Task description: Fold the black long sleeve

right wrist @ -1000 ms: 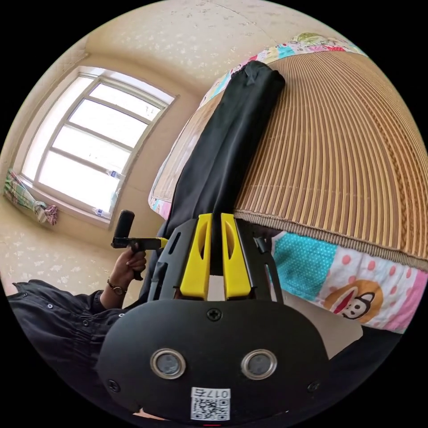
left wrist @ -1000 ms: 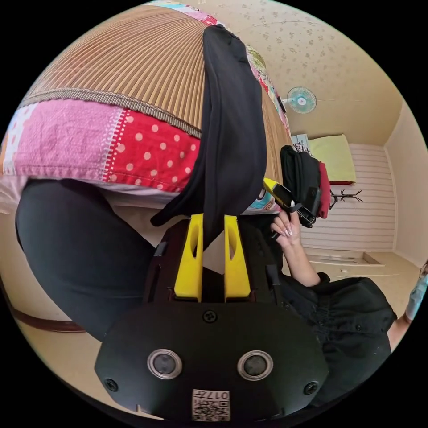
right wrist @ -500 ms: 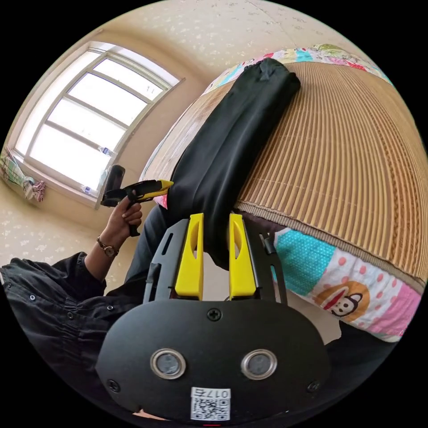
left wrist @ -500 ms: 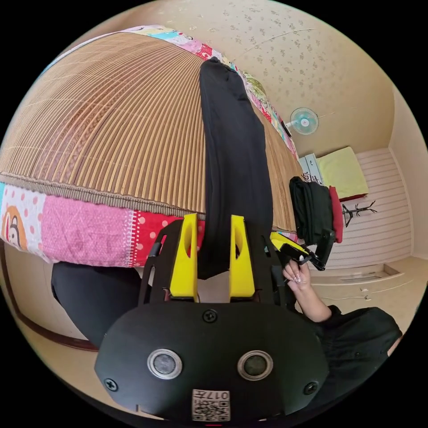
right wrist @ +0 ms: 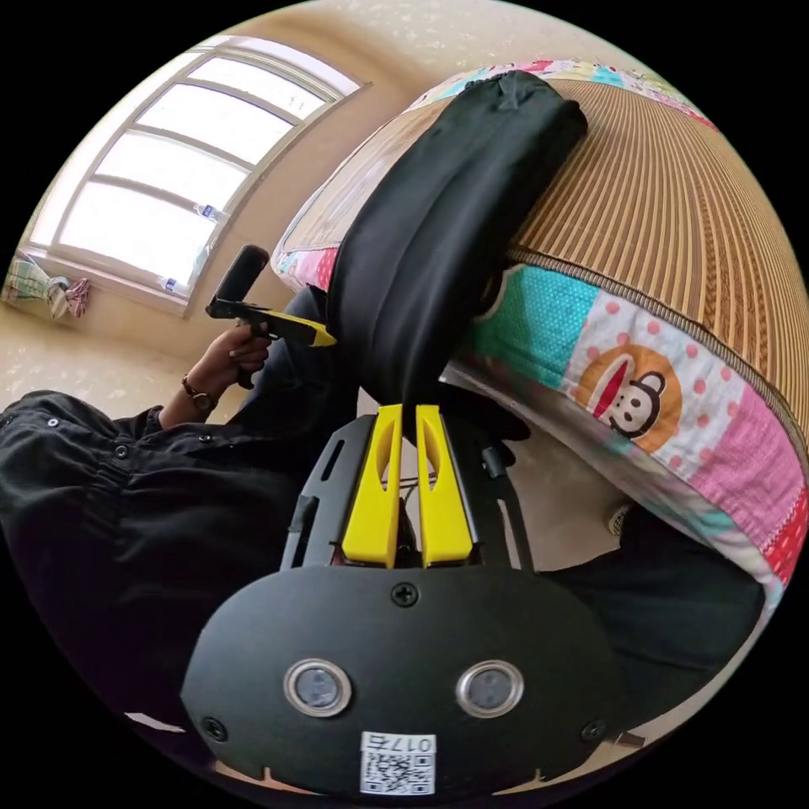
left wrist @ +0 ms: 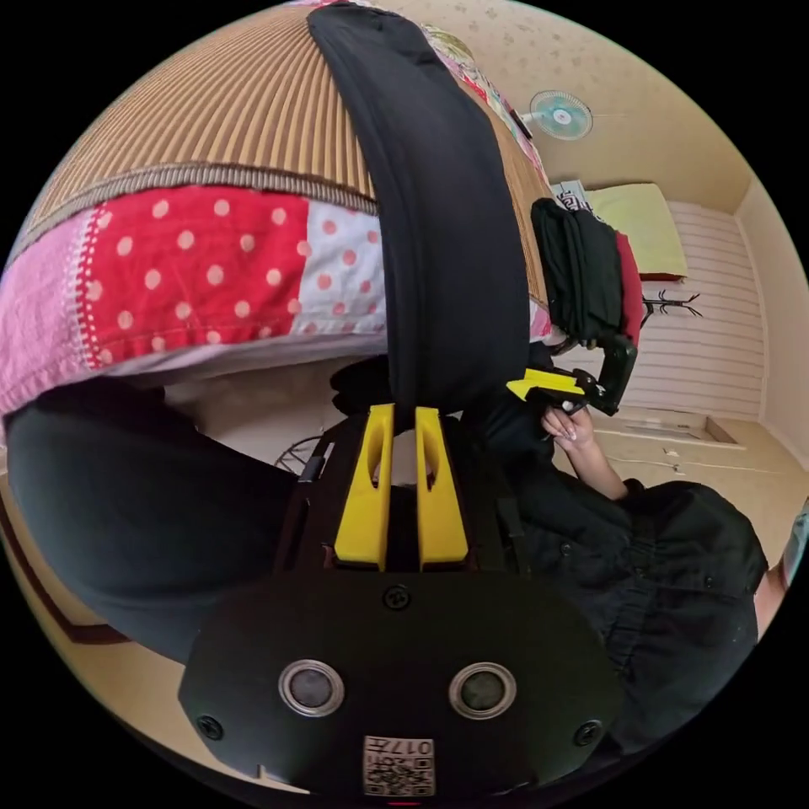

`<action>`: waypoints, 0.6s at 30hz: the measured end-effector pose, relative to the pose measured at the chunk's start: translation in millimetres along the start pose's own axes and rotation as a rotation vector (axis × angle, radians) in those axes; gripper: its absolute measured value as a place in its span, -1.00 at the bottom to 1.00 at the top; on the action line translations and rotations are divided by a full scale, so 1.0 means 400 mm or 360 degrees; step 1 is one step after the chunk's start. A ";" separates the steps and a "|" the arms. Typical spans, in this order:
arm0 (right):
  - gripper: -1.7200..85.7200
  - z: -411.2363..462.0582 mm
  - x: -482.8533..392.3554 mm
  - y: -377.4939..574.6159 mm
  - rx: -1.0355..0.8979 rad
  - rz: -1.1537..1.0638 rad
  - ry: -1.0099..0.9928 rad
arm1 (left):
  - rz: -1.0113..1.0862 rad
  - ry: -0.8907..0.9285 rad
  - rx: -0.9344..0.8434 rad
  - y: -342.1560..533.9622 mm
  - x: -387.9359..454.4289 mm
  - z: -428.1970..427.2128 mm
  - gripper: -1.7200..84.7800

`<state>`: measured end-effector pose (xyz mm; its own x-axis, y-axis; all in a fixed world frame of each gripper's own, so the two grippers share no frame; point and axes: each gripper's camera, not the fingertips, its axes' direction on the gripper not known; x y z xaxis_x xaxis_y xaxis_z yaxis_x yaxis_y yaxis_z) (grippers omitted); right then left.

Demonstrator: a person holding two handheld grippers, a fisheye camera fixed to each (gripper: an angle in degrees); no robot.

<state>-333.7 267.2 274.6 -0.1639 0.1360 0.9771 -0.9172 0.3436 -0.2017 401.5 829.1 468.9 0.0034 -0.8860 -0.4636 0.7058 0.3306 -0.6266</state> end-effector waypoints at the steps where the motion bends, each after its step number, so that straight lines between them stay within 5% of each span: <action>1: -0.87 0.005 0.003 0.013 -0.0045 -0.0006 0.0010 | -0.0007 0.0040 0.0061 0.011 -0.007 -0.008 -0.80; 7: -0.81 -0.041 0.058 -0.012 0.0061 0.0115 0.0007 | -0.0022 0.0168 0.0550 0.016 -0.040 -0.117 -0.70; 18: -0.76 -0.177 0.184 -0.137 0.0433 0.0255 -0.0084 | 0.0108 0.0161 0.0765 -0.056 -0.035 -0.100 -0.68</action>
<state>-269.8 324.3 352.6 -0.3264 0.1177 0.9379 -0.9404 0.0596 -0.3348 357.3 847.1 464.7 0.0089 -0.8239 -0.5667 0.9533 0.1780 -0.2439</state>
